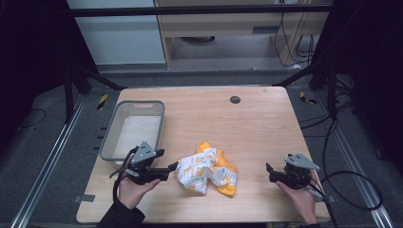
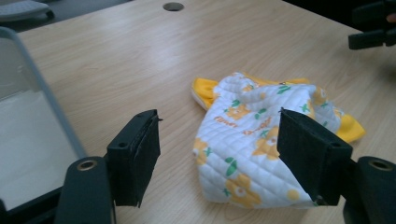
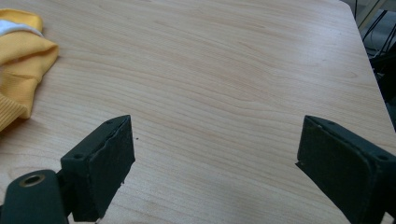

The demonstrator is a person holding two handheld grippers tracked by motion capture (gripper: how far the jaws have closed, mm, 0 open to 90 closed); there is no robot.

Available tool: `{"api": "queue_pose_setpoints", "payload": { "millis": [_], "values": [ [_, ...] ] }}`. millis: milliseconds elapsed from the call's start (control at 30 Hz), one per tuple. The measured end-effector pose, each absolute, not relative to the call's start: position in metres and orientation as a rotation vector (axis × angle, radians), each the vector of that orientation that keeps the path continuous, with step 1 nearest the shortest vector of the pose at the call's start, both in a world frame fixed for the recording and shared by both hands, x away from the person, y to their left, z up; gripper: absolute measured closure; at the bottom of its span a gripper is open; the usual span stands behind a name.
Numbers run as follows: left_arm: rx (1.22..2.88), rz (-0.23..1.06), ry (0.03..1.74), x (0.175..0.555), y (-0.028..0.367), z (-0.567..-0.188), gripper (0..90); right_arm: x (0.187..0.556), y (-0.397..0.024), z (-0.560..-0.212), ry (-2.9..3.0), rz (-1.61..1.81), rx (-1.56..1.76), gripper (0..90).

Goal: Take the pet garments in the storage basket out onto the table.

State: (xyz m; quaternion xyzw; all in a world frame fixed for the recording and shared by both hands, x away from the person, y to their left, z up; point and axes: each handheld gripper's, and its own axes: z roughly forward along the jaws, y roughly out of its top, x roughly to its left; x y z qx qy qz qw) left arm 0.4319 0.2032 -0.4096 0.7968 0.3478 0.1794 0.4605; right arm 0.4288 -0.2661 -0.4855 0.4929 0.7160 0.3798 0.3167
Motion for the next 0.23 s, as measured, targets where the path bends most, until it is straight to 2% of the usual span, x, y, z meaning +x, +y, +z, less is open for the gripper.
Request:
{"api": "queue_pose_setpoints", "payload": {
  "millis": [233],
  "values": [
    [1.88,0.481,0.932,0.422,0.228,-0.415,36.4,0.427,-0.264,-0.485,1.894,0.988,1.289,10.7]
  ]
}}
